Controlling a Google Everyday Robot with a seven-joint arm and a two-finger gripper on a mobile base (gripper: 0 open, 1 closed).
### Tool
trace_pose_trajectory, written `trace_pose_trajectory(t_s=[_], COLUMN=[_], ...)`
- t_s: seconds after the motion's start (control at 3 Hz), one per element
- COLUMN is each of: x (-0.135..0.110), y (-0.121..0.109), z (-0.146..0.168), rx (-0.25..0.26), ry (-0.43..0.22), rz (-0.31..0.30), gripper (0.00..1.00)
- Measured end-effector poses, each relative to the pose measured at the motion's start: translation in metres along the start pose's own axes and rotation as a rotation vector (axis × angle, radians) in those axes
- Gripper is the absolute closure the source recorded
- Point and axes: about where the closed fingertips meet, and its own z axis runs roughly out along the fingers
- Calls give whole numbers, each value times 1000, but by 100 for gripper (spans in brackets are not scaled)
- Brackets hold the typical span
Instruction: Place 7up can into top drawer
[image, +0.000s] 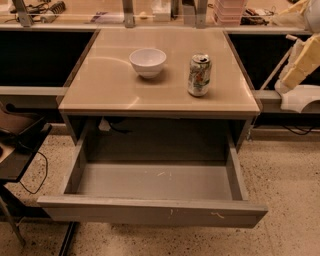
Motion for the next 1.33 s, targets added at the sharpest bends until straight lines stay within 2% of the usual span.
trace_pose_trajectory(t_s=[0.33,0.67,1.0,1.33], x=[0,-7,-36,-76], y=[0,-6,-25,-55], z=[0,12,54,102], rx=[0,-40,-172,-283], ry=[0,-106,-337,-580], rz=[0,16,74,175], gripper=[0,0,0,0])
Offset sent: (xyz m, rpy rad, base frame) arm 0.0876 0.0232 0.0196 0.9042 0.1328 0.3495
